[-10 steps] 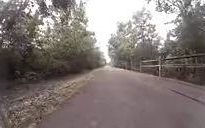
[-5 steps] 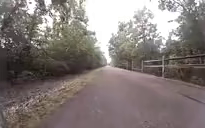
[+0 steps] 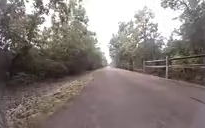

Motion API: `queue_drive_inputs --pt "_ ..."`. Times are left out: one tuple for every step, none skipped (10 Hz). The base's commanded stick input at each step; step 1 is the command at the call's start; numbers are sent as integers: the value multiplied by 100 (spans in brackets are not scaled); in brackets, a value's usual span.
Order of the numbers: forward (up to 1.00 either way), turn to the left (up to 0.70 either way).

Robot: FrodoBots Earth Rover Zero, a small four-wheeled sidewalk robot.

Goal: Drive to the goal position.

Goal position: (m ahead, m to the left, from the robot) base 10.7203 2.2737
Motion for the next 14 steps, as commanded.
queue_drive_inputs --pt "70 0" --pt "70 0" --pt "70 0" --pt "70 0" --pt "70 0" --pt "70 0" --pt "70 0" --pt "70 0" --pt "70 0" --pt "70 0" --pt "70 0" --pt "70 0" --pt "70 0" --pt "70 -2"
